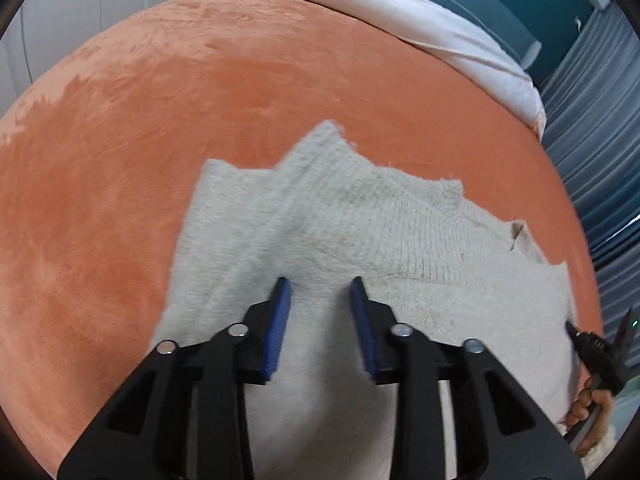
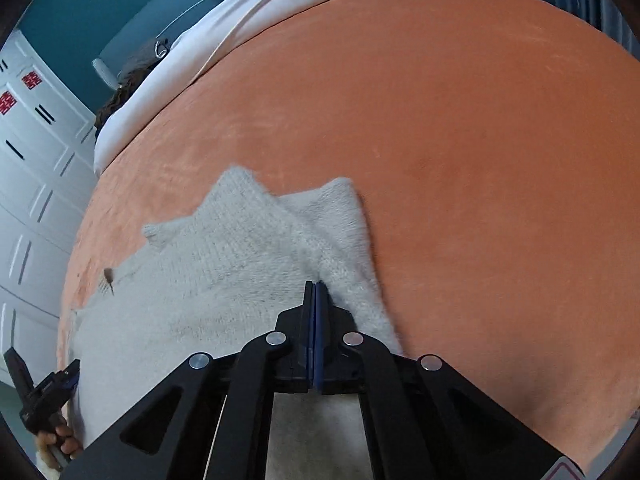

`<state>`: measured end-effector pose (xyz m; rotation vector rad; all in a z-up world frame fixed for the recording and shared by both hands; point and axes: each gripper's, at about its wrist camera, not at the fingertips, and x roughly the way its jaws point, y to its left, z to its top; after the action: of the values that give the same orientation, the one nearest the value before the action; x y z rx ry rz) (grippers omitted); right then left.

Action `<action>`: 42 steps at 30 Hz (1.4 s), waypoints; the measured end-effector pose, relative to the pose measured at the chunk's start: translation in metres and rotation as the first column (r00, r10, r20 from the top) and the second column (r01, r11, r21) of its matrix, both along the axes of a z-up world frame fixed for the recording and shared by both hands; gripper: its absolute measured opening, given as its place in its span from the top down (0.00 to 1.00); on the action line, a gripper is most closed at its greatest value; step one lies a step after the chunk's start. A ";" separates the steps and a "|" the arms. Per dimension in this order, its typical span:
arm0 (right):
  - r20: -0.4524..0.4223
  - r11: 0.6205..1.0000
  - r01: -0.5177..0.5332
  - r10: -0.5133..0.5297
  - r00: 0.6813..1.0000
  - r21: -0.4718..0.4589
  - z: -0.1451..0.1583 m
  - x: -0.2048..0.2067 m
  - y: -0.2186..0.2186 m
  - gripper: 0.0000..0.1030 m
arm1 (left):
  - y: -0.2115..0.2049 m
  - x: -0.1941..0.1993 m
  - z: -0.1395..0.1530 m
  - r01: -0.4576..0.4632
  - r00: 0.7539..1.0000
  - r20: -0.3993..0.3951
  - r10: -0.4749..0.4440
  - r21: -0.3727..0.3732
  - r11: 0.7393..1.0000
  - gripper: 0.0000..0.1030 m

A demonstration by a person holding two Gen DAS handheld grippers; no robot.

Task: Fold small clothes
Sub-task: 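Grasp the folded sweater edge with the left tool and fold it over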

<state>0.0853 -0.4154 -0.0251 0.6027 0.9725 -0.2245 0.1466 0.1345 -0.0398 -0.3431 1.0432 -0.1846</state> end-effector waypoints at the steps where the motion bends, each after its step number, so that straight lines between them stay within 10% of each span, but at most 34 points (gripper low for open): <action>1: -0.014 0.999 0.007 -0.007 1.000 -0.044 0.011 -0.006 0.002 1.00 | 0.010 -0.008 0.008 -0.042 0.999 0.009 0.042 -0.017 0.999 0.70; 8: 0.078 0.952 -0.294 0.301 0.951 -0.084 0.071 -0.003 0.135 0.90 | 0.050 -0.097 0.040 -0.193 0.981 0.023 0.194 -0.036 0.980 0.41; 13: 0.047 0.888 -0.458 0.460 0.887 -0.047 0.050 0.031 0.231 0.91 | 0.064 -0.132 0.012 -0.316 0.949 -0.048 0.312 -0.114 0.942 0.30; 20: -0.044 0.889 -0.457 0.456 0.889 -0.030 0.008 0.041 0.251 1.00 | 0.070 -0.123 -0.020 -0.440 0.898 -0.117 0.424 -0.220 0.871 0.14; 24: -0.040 0.894 -0.449 0.449 0.893 0.003 0.007 0.036 0.237 1.00 | 0.063 -0.112 -0.018 -0.453 0.891 -0.113 0.439 -0.200 0.869 0.19; 25: -0.039 0.893 -0.450 0.449 0.892 -0.007 0.007 0.036 0.242 1.00 | 0.062 -0.110 -0.016 -0.452 0.892 -0.106 0.439 -0.203 0.869 0.35; 28: -0.038 0.886 -0.460 0.459 0.888 -0.048 0.004 0.042 0.252 1.00 | 0.068 -0.105 -0.017 -0.415 0.910 -0.130 0.394 -0.293 0.861 0.72; 36: 0.022 0.895 -0.446 0.445 0.895 0.031 0.009 0.042 0.238 1.00 | -0.016 -0.091 0.105 -0.086 0.971 0.187 0.148 -0.305 0.948 0.81; 39: 0.134 0.918 -0.380 0.365 0.922 0.113 0.043 0.021 0.192 0.98 | -0.103 -0.089 0.155 0.151 0.943 0.325 -0.069 -0.235 0.960 0.82; 42: 0.185 0.950 -0.298 0.278 0.943 0.095 0.072 -0.016 0.125 0.90 | -0.191 -0.092 0.163 0.344 0.893 0.369 -0.257 -0.192 0.919 0.81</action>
<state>0.0698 -0.2902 0.0468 0.5722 0.9004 0.1470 0.0550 -0.0562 0.1229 -0.3617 0.7253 -0.6434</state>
